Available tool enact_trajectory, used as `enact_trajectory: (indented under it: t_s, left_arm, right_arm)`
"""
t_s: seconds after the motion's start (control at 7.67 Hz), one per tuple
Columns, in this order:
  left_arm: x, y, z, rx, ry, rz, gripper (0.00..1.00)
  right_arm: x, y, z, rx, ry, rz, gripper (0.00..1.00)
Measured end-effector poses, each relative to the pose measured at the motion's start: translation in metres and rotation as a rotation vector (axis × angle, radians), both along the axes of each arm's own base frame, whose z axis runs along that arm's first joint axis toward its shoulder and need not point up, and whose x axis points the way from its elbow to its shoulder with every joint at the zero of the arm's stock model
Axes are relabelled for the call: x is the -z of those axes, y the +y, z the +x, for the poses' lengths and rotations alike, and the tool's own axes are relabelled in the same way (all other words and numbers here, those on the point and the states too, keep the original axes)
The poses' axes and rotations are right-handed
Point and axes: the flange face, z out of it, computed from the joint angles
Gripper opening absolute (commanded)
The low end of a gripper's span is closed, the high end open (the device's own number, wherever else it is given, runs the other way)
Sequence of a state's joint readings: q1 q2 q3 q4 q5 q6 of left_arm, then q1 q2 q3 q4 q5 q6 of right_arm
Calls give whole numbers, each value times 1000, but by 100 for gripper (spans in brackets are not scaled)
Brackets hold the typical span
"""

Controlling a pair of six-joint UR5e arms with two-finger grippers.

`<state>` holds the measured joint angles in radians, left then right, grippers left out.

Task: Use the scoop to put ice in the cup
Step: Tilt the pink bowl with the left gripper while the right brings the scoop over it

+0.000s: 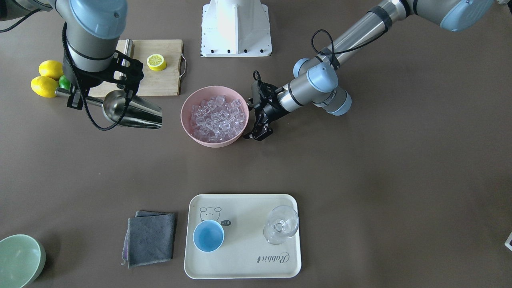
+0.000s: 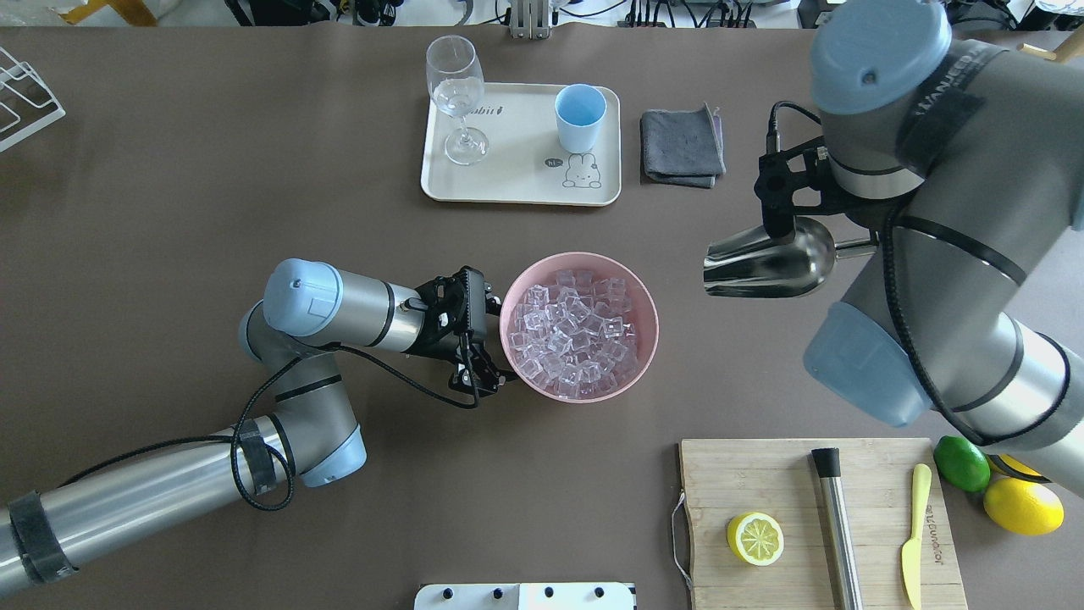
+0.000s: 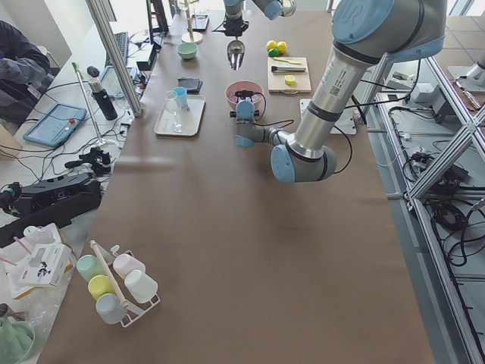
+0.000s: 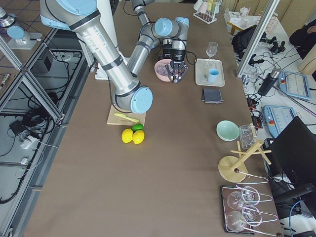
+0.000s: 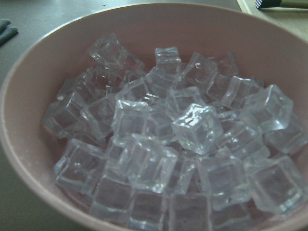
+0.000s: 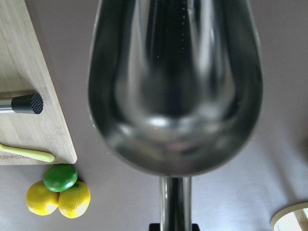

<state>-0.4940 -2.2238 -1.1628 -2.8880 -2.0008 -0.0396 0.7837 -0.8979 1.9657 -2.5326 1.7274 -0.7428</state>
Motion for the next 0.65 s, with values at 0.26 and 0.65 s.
enact_trajectory:
  t_s: [0.26, 0.65]
  left_arm:
    - [1, 0, 0, -1, 0, 0, 98]
    - [2, 0, 0, 0, 0, 0, 98]
  right_arm:
    - [32, -7, -18, 24, 10, 5, 0]
    - [55, 15, -65, 77, 68, 9, 0]
